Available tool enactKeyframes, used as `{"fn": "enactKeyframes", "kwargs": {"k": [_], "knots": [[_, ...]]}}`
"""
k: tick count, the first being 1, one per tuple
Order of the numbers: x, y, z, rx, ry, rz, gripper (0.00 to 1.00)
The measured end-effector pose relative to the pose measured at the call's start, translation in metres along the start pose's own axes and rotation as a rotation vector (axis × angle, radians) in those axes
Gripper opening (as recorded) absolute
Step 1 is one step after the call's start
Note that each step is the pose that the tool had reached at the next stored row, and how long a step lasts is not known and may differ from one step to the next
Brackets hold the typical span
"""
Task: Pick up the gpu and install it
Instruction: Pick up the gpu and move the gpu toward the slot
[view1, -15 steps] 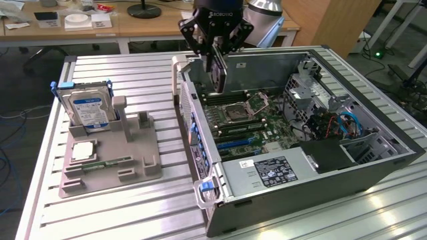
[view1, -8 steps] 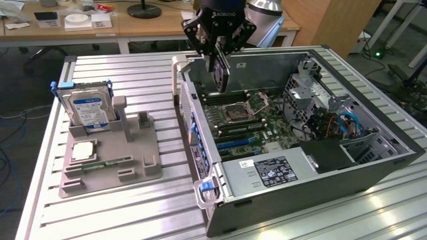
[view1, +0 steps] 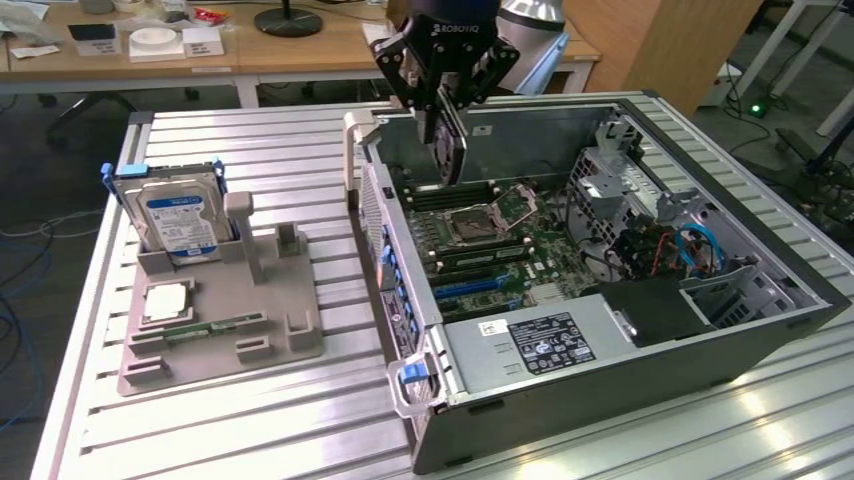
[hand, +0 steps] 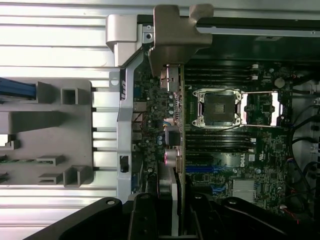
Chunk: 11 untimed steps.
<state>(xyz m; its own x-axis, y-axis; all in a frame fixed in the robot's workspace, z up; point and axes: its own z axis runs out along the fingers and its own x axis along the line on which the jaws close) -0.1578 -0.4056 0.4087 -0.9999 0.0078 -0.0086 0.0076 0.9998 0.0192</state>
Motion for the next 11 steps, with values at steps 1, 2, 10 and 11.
{"fn": "enactKeyframes", "kwargs": {"k": [1, 2, 10, 11], "knots": [[-0.001, 0.0, 0.0, -0.0001, 0.0, 0.0, 0.28], [-0.002, 0.0, 0.0, 0.0, 0.0, 0.0, 0.28], [-0.012, 0.0001, 0.0001, 0.0, 0.0, 0.0, 0.28], [-0.014, 0.0001, 0.0001, 0.0, 0.0, 0.0, 0.28]]}}
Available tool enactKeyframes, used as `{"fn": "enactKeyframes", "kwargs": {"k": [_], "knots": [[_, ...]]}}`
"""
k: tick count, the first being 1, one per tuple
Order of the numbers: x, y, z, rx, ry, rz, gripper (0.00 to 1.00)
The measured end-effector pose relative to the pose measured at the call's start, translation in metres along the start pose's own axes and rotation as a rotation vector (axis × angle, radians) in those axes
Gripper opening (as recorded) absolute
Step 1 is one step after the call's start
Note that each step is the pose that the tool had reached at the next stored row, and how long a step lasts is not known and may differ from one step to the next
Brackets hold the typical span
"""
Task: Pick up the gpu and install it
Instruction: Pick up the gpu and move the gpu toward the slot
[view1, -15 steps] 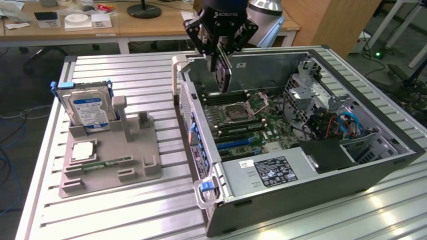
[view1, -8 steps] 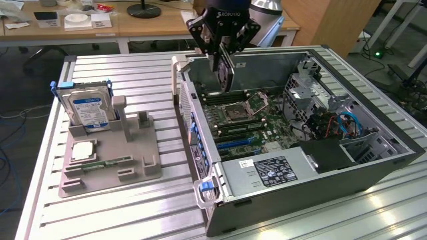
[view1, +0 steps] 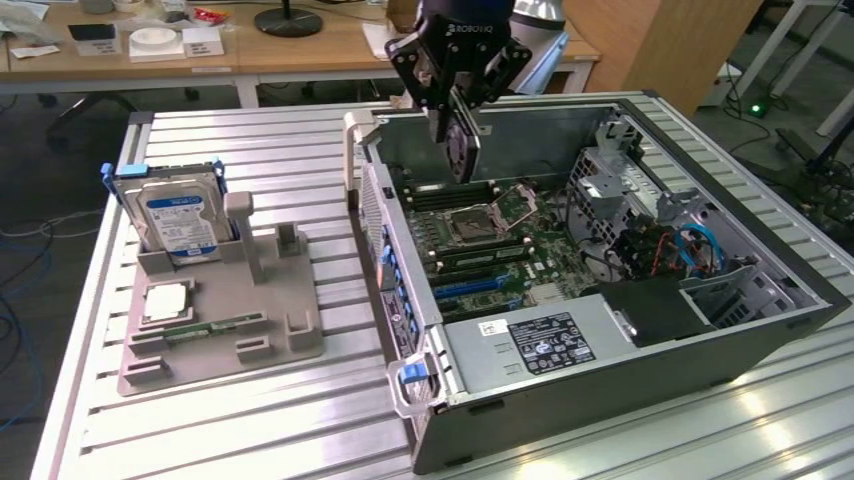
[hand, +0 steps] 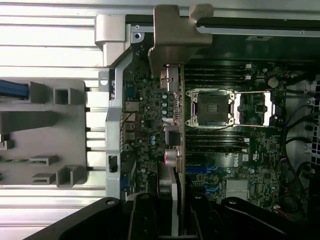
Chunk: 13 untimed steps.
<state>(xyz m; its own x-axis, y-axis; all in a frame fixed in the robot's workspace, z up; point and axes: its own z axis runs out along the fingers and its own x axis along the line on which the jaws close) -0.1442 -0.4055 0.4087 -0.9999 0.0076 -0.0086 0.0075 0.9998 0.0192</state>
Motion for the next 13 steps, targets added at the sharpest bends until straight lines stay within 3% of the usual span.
{"fn": "enactKeyframes", "kwargs": {"k": [13], "knots": [[-0.016, 0.0001, 0.0002, 0.0, 0.0, 0.0, 0.28]]}}
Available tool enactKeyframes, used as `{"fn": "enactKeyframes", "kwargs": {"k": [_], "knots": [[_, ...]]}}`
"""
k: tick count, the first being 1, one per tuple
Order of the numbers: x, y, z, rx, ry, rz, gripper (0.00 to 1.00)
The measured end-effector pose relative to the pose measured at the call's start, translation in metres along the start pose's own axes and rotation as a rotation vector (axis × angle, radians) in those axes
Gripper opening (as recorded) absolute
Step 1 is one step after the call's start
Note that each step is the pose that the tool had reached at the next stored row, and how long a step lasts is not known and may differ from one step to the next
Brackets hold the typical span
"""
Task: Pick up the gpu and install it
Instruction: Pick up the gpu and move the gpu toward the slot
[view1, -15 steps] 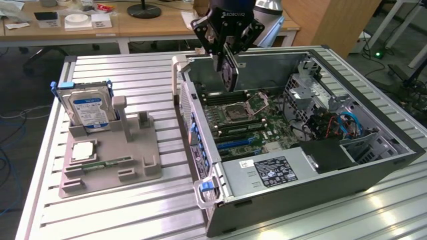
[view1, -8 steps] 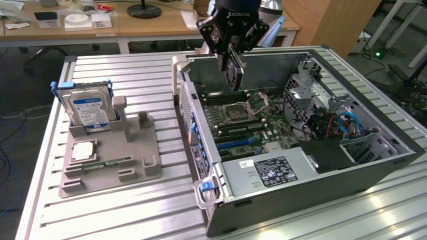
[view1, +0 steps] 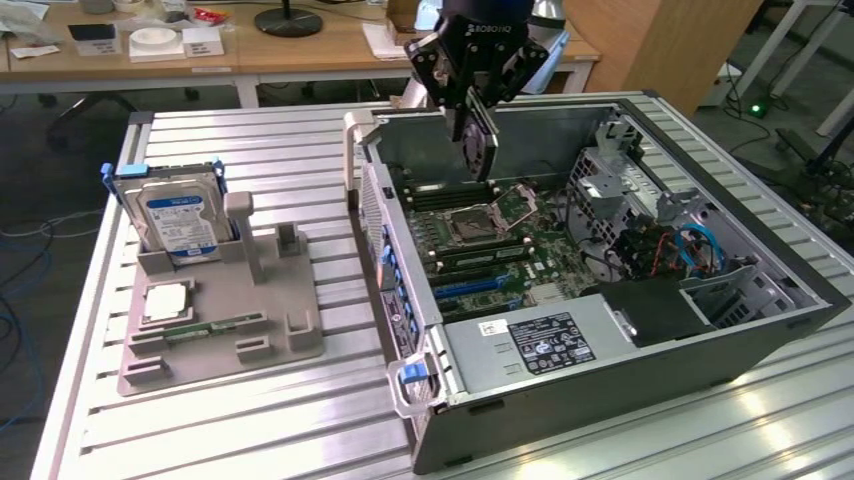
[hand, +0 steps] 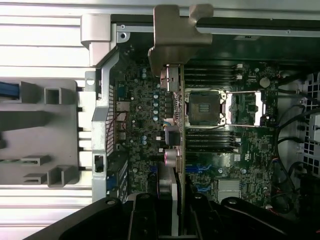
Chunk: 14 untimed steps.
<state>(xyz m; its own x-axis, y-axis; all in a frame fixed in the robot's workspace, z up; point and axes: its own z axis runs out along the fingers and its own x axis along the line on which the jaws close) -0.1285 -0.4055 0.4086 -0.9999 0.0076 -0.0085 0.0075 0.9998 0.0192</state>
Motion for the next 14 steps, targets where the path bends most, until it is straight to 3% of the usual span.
{"fn": "enactKeyframes", "kwargs": {"k": [14], "knots": [[-0.012, 0.0001, 0.0002, 0.0, -0.0001, 0.0, 0.28]]}}
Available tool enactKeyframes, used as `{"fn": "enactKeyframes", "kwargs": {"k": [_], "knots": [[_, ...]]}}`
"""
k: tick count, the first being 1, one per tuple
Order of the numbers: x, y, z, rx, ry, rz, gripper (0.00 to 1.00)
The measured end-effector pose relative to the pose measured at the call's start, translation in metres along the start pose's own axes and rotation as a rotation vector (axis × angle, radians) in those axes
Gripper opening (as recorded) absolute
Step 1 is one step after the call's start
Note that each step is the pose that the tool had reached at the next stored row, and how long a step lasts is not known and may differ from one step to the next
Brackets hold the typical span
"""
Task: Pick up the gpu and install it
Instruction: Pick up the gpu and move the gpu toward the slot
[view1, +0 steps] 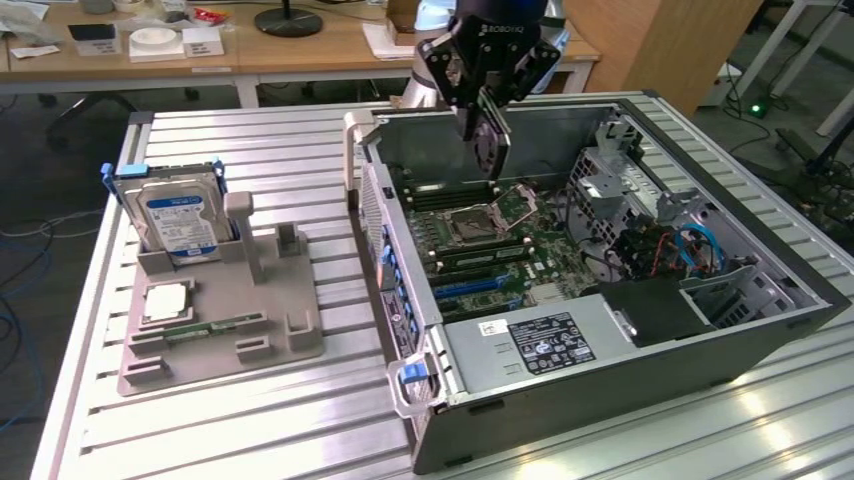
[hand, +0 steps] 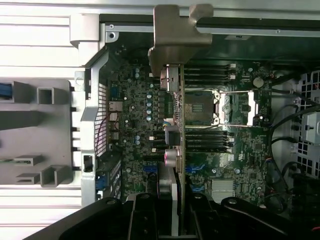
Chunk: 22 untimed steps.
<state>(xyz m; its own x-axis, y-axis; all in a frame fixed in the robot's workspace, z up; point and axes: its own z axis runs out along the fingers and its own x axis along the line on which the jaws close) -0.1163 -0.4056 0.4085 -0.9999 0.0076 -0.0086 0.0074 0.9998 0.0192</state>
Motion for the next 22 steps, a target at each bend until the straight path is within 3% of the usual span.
{"fn": "enactKeyframes", "kwargs": {"k": [22], "knots": [[-0.028, 0.0002, 0.0005, 0.0, 0.0001, 0.0, 0.28]]}}
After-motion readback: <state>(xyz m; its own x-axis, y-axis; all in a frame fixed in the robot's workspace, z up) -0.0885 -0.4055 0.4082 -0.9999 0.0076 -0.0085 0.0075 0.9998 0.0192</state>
